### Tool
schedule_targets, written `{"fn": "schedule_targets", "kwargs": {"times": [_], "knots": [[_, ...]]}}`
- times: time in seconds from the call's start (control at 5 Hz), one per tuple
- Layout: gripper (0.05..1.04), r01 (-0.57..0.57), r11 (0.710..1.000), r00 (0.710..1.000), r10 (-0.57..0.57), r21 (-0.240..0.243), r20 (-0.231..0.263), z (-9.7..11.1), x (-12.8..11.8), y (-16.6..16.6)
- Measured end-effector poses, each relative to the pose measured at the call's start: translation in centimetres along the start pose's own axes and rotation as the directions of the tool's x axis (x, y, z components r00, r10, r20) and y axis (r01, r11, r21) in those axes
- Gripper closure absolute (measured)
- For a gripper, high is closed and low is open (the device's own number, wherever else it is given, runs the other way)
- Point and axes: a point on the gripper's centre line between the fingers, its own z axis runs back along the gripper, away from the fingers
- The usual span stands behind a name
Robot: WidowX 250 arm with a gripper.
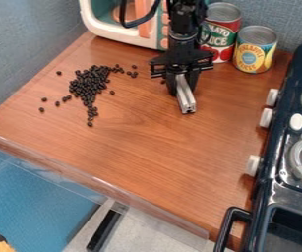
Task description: Sweep into pile
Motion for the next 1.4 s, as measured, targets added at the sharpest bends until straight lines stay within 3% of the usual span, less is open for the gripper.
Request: {"fn": "schedule_targets", "kwargs": {"times": [0.6, 1.4], "knots": [[0.698, -0.130, 0.991, 0.991, 0.130, -0.012, 0.005, 0.0, 1.8, 3.0], [0.698, -0.263, 0.964, 0.964, 0.262, -0.027, -0.051, 0.1, 2.5, 6.7]]}}
